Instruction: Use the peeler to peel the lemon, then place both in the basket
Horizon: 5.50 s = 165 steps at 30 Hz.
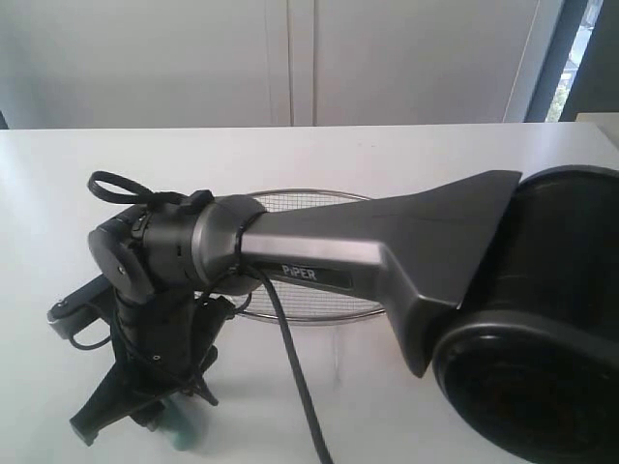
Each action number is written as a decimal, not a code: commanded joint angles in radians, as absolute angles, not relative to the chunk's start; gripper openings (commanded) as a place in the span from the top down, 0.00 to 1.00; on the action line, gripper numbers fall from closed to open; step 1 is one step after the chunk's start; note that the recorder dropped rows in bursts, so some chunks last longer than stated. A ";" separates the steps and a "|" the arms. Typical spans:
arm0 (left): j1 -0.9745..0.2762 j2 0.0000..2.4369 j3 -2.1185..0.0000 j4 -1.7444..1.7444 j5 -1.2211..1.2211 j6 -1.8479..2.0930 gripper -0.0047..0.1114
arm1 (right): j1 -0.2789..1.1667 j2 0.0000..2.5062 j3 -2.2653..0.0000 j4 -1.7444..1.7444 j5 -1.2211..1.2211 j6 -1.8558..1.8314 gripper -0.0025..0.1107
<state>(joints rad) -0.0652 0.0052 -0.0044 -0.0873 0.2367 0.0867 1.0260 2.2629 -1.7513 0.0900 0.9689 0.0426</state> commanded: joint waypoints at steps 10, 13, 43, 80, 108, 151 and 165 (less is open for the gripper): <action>-0.070 0.000 0.000 -0.093 0.237 0.087 0.96 | 1.028 2.260 -1.757 0.085 0.962 0.052 0.56; -0.070 0.000 0.000 -0.093 0.237 0.087 0.96 | 1.028 2.260 -1.757 0.085 0.962 0.052 0.56; -0.070 0.000 0.000 -0.093 0.237 0.087 0.96 | 1.028 2.283 -1.757 0.080 0.955 0.052 0.77; -0.070 0.000 0.000 -0.093 0.237 0.087 0.96 | 0.899 1.662 -1.751 -0.222 1.221 0.000 0.98; -0.070 0.000 0.000 -0.093 0.237 0.087 0.96 | 0.549 1.110 -1.050 -0.230 1.121 0.084 0.98; -0.070 0.000 0.000 -0.093 0.237 0.087 0.96 | 0.058 1.224 -0.919 0.451 0.974 -0.695 0.98; -0.070 0.000 0.000 -0.093 0.237 0.087 0.96 | 0.058 1.104 -0.919 0.451 0.986 -0.668 0.98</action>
